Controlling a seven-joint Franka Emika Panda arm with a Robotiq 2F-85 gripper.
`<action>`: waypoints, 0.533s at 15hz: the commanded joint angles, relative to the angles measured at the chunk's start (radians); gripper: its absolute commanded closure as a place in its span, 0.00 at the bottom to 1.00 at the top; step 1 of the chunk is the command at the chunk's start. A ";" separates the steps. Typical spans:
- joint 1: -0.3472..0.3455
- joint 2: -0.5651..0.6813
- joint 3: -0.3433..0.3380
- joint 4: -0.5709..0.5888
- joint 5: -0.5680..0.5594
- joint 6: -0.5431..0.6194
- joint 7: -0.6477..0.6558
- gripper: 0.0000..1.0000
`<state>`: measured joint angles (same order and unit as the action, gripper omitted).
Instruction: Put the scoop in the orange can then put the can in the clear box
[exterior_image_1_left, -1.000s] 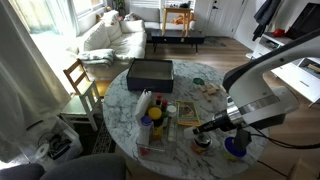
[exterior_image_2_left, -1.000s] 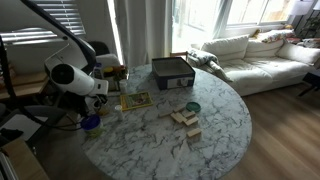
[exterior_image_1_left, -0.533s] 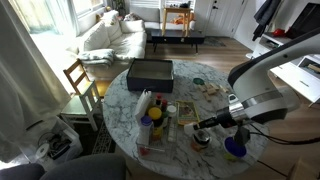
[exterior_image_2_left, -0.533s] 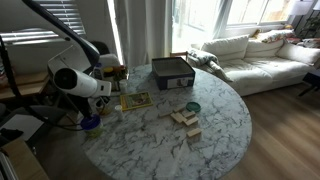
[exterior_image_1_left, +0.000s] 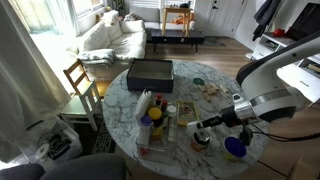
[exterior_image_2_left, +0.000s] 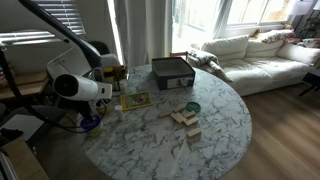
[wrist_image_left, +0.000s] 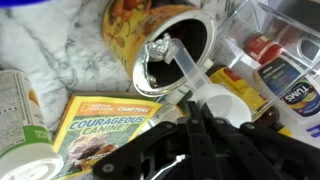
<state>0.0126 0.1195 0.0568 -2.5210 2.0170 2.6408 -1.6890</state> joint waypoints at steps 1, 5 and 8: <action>-0.012 -0.020 -0.009 -0.046 -0.030 -0.039 -0.026 0.99; -0.017 -0.018 -0.014 -0.059 -0.034 -0.039 -0.044 0.99; -0.014 -0.009 -0.014 -0.058 -0.042 -0.028 -0.050 0.99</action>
<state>0.0081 0.1193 0.0515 -2.5534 1.9993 2.6318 -1.7171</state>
